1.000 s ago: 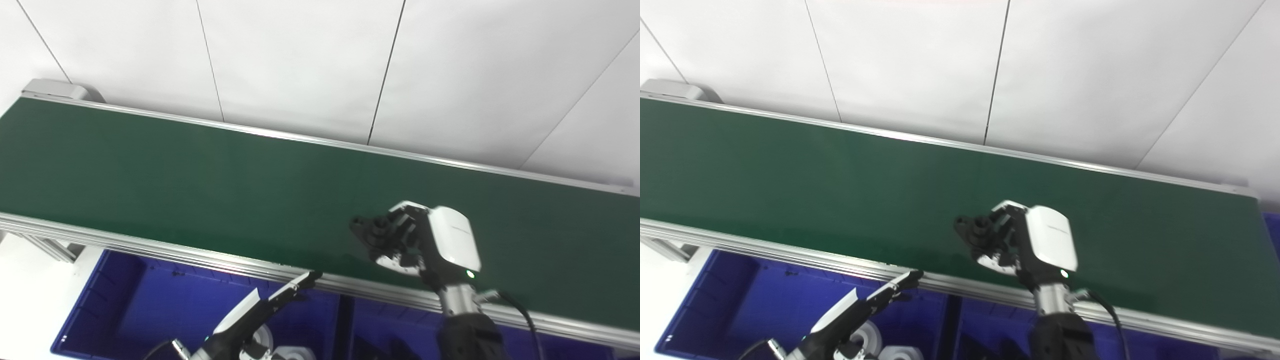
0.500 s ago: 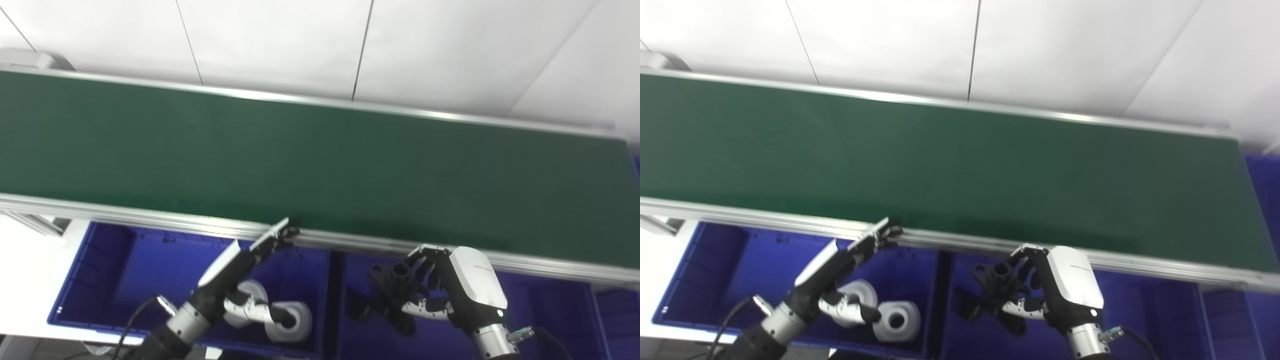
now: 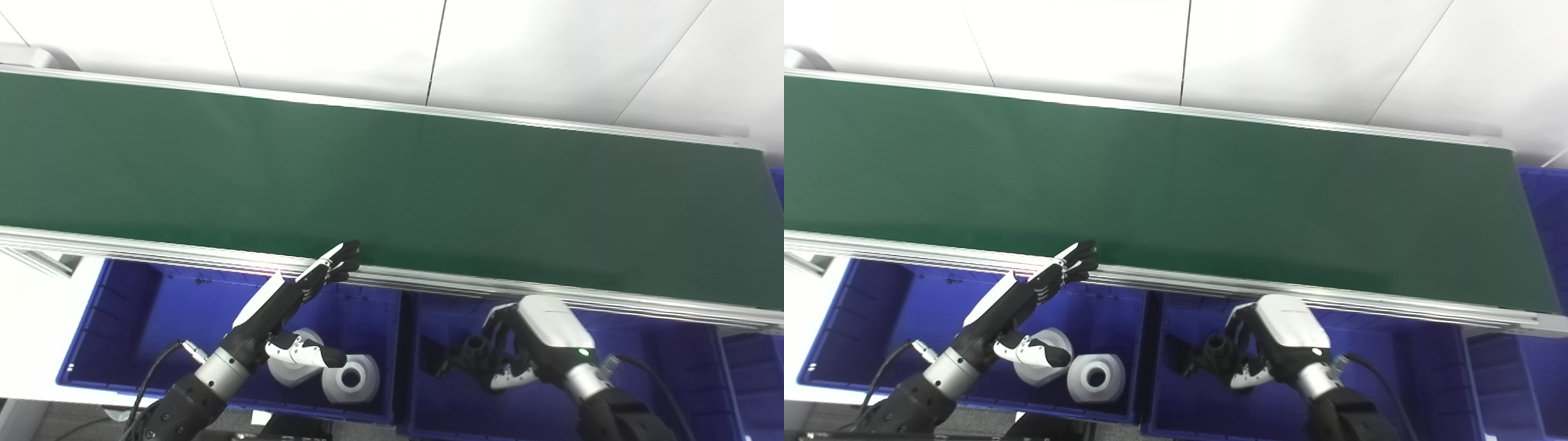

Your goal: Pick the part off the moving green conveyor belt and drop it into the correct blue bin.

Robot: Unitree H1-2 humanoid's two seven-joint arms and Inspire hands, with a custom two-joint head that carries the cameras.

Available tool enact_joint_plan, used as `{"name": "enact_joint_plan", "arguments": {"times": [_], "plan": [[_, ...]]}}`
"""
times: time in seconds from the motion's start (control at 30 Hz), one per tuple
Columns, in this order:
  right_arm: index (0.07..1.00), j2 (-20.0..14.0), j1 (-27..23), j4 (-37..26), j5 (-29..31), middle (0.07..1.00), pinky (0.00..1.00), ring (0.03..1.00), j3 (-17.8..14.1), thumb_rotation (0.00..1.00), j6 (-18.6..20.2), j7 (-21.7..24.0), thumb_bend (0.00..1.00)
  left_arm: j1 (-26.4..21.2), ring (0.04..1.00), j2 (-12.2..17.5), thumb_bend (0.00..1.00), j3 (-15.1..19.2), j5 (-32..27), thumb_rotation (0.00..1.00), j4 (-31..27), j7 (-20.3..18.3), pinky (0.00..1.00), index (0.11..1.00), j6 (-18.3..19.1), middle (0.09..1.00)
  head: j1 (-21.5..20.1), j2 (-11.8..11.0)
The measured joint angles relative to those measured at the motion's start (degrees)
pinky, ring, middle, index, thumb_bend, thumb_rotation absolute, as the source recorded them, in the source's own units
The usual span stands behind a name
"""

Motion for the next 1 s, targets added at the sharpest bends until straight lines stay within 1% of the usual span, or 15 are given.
{"name": "enact_joint_plan", "arguments": {"times": [0.03, 0.1, 0.2, 0.3, 0.43, 0.47, 0.5, 0.53, 0.63, 0.67, 0.7, 0.77, 0.83, 0.9, 1.0], "plan": [[0.827, -0.02, -0.52, 0.04, -0.59, 0.831, 0.73, 0.794, 0.65, 0.66, 1.24, 2.93, 0.52, 0.02, 0.907, 0.02, 1.00, 0.10, -0.01, 0.62, -0.60, -0.09, 0.88, 0.967, 0.07, 0.968, 0.00, 0.09], [0.890, -0.02, -0.81, -0.13, -1.48, 0.900, 0.89, 0.893, 1.02, 0.82, 2.98, 7.01, 0.59, 0.07, 0.907, 0.02, 1.00, 0.28, -0.02, 0.62, -1.12, -0.16, 0.88, 0.965, 0.28, 0.968, -0.09, 0.09], [0.928, -0.06, -0.38, -1.73, -2.25, 0.949, 0.98, 0.950, 0.68, 0.94, 5.13, 9.92, 0.67, 0.23, 0.906, 0.03, 1.00, 0.60, 0.00, 0.62, -1.11, -0.20, 0.88, 0.963, 1.29, 0.966, 0.00, -0.09], [0.950, 0.14, 1.08, -4.45, -1.41, 0.973, 1.00, 0.972, -0.62, 0.99, 5.28, 10.00, 0.73, 0.41, 0.910, 0.02, 1.00, 0.56, 0.04, 0.62, -1.12, -0.46, 0.88, 0.965, 1.47, 0.968, 0.53, -0.09], [0.980, 0.76, 3.45, -8.85, 0.08, 0.994, 1.00, 0.987, -2.42, 1.00, 5.32, 9.91, 0.79, 0.82, 0.909, -0.01, 1.00, 0.59, 0.04, 0.61, -1.15, -0.49, 0.88, 0.961, 1.54, 0.966, 0.88, -0.09], [0.977, 1.07, 4.21, -9.99, 0.27, 0.990, 1.00, 0.982, -2.73, 0.99, 5.33, 9.87, 0.79, 0.90, 0.910, -0.01, 1.00, 0.59, 0.04, 0.61, -1.15, -0.49, 0.88, 0.960, 1.54, 0.966, 0.97, -0.17], [0.960, 1.49, 5.27, -11.45, 0.77, 0.970, 0.97, 0.960, -3.10, 0.93, 5.31, 9.61, 0.78, 1.01, 0.911, -0.01, 1.00, 0.59, 0.04, 0.61, -1.16, -0.50, 0.88, 0.960, 1.54, 0.969, 1.14, -0.44], [0.958, 2.21, 6.56, -13.32, 1.45, 0.967, 0.96, 0.957, -3.57, 0.92, 5.26, 8.65, 0.78, 1.16, 0.911, -0.03, 1.00, 0.60, 0.04, 0.61, -1.18, -0.50, 0.88, 0.960, 1.54, 0.969, 1.14, -0.44], [0.949, 4.93, 10.07, -16.81, 4.88, 0.937, 0.85, 0.906, -5.31, 0.86, 4.57, 4.47, 0.79, 1.23, 0.911, -0.02, 1.00, 0.59, 0.06, 0.62, -1.18, -0.51, 0.88, 0.961, 1.52, 0.968, 1.32, -1.05], [0.954, 6.00, 11.39, -17.50, 6.83, 0.928, 0.79, 0.882, -6.01, 0.84, 4.21, 2.93, 0.81, 1.32, 0.912, -0.02, 1.00, 0.59, 0.08, 0.62, -1.18, -0.51, 0.88, 0.961, 1.52, 0.969, 1.32, -1.05], [0.958, 7.04, 12.68, -17.93, 8.85, 0.926, 0.76, 0.872, -6.70, 0.83, 3.62, 1.35, 0.82, 1.37, 0.911, -0.03, 1.00, 0.61, 0.08, 0.62, -1.18, -0.52, 0.87, 0.961, 1.52, 0.968, 1.40, -1.05], [0.963, 8.64, 14.91, -17.89, 13.19, 0.926, 0.72, 0.859, -7.83, 0.79, 1.07, -1.89, 0.82, 1.46, 0.911, -0.03, 1.00, 0.61, 0.10, 0.61, -1.17, -0.52, 0.87, 0.960, 1.49, 0.967, 2.10, -1.49], [0.972, 9.64, 16.64, -17.19, 16.80, 0.926, 0.75, 0.864, -8.57, 0.73, -1.93, -4.92, 0.82, 1.54, 0.908, -0.04, 1.00, 0.60, 0.15, 0.62, -1.16, -0.52, 0.87, 0.957, 1.48, 0.964, 2.46, -1.93], [0.976, 10.31, 17.64, -15.05, 19.75, 0.922, 0.75, 0.859, -9.27, 0.71, -5.34, -8.05, 0.84, 1.53, 0.912, -0.05, 1.00, 0.60, 0.39, 0.62, -1.14, -0.51, 0.88, 0.958, 1.36, 0.966, 2.63, -2.37], [0.969, 10.94, 17.88, -11.12, 24.14, 0.901, 0.76, 0.835, -10.85, 0.69, -8.99, -11.13, 0.88, 1.59, 0.919, -0.08, 1.00, 0.59, 0.96, 0.61, -0.85, -0.51, 0.89, 0.960, 1.23, 0.971, 2.72, -2.63]]}}
